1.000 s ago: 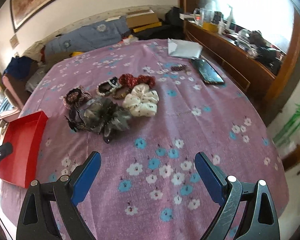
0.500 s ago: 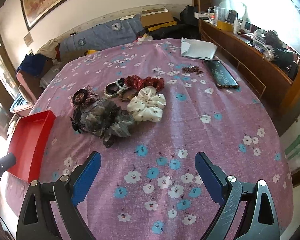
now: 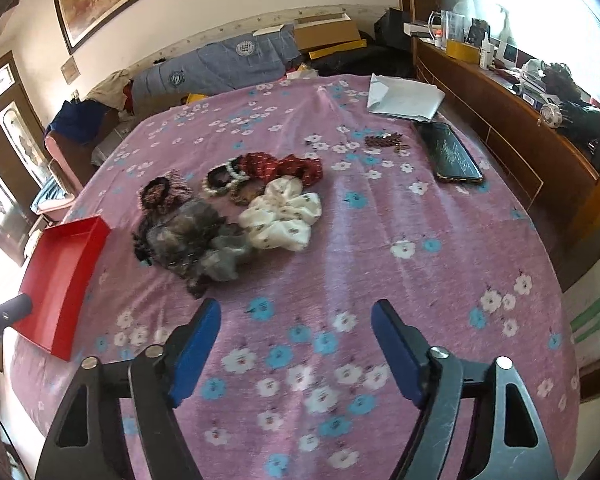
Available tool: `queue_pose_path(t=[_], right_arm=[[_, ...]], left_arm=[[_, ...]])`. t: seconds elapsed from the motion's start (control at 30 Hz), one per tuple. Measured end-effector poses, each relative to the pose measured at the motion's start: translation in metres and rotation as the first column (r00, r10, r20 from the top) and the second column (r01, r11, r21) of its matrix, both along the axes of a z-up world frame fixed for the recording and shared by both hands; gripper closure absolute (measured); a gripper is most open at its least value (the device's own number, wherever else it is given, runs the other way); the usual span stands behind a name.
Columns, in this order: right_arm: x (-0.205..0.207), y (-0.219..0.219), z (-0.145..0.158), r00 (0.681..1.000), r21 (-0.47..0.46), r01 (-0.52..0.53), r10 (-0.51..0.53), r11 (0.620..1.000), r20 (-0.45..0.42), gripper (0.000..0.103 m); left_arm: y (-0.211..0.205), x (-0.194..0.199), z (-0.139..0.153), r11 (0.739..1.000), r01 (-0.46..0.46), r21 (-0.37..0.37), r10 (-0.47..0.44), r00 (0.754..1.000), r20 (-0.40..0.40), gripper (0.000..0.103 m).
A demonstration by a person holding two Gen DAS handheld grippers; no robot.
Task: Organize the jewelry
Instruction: 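Move both tools toward the pile of hair accessories, then grasp the black sparkly claw clip with left tool while right tool grasps white polka-dot scrunchie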
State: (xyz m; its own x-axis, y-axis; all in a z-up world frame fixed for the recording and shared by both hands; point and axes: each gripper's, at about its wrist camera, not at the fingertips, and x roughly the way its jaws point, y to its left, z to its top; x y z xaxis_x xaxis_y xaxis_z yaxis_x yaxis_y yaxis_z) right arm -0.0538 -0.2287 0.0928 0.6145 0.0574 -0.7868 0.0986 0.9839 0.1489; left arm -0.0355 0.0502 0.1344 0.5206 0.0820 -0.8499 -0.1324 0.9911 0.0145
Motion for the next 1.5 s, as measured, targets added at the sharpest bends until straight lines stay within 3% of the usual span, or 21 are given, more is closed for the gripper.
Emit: queue_pose_path(t=[0.13,0.3,0.4,0.53,0.57,0.67,0.7,0.73,0.9,1.03,1.3,1.37,1.4,1.43,1.47,1.5], right_arm=[[0.021,-0.018,-0.008,0.999,0.031,-0.008,0.009,1.000,-0.032,0.032],[0.050,-0.029,-0.022,0.998,0.105,-0.001,0.008,0.994,-0.063,0.033],[0.066,-0.029,-0.028,0.997,0.131,0.004,0.005,0.991,-0.072,0.033],[0.084,-0.029,-0.034,0.995,0.151,0.038,-0.024,0.988,-0.094,0.033],[0.085,-0.029,-0.034,0.995,0.155,0.043,-0.028,0.987,-0.097,0.033],[0.095,-0.029,-0.040,0.993,0.164,0.061,-0.043,0.985,-0.113,0.034],[0.098,-0.029,-0.043,0.991,0.164,0.069,-0.049,0.984,-0.122,0.037],[0.099,-0.029,-0.045,0.990,0.166,0.073,-0.052,0.983,-0.129,0.040],[0.100,-0.028,-0.053,0.986,0.210,0.087,-0.054,0.974,-0.158,0.040],[0.106,-0.027,-0.057,0.985,0.218,0.112,-0.079,0.970,-0.152,0.040],[0.123,-0.022,-0.064,0.983,0.190,0.118,-0.089,0.975,-0.158,0.040],[0.127,-0.022,-0.067,0.983,0.192,0.121,-0.090,0.974,-0.162,0.040],[0.129,-0.022,-0.070,0.982,0.196,0.122,-0.090,0.973,-0.166,0.043],[0.131,-0.022,-0.072,0.981,0.201,0.123,-0.089,0.972,-0.171,0.049],[0.133,-0.021,-0.073,0.981,0.201,0.123,-0.089,0.972,-0.173,0.051],[0.134,-0.020,-0.072,0.982,0.189,0.123,-0.092,0.974,-0.165,0.071]], left_arm=[[0.007,0.023,-0.002,0.998,-0.002,-0.067,0.002,1.000,-0.001,0.000],[0.007,0.072,-0.014,0.995,0.026,-0.101,-0.027,1.000,-0.005,0.000],[0.003,0.111,-0.028,0.991,0.049,-0.127,-0.052,0.998,-0.019,0.000],[0.003,0.165,-0.055,0.974,0.073,-0.213,-0.090,0.994,-0.069,0.001],[0.004,0.175,-0.059,0.970,0.076,-0.230,-0.095,0.993,-0.075,0.002],[0.006,0.200,-0.072,0.961,0.085,-0.264,-0.118,0.987,-0.113,0.021],[0.006,0.204,-0.074,0.955,0.089,-0.282,-0.130,0.983,-0.131,0.029],[0.007,0.203,-0.075,0.947,0.097,-0.307,-0.144,0.980,-0.135,0.031],[0.002,0.180,-0.070,0.931,0.173,-0.321,-0.214,0.972,-0.095,0.031],[-0.005,0.170,-0.087,0.898,0.198,-0.393,-0.265,0.956,-0.125,0.031],[-0.020,0.169,-0.114,0.884,0.192,-0.427,-0.285,0.944,-0.166,0.031],[-0.022,0.166,-0.114,0.881,0.194,-0.432,-0.285,0.946,-0.155,0.047],[-0.024,0.166,-0.115,0.868,0.199,-0.456,-0.300,0.941,-0.159,0.068],[-0.026,0.166,-0.117,0.856,0.196,-0.478,-0.308,0.936,-0.168,0.082],[-0.026,0.166,-0.116,0.858,0.188,-0.477,-0.301,0.938,-0.173,0.085],[-0.027,0.165,-0.115,0.862,0.182,-0.473,-0.293,0.941,-0.172,0.086]])
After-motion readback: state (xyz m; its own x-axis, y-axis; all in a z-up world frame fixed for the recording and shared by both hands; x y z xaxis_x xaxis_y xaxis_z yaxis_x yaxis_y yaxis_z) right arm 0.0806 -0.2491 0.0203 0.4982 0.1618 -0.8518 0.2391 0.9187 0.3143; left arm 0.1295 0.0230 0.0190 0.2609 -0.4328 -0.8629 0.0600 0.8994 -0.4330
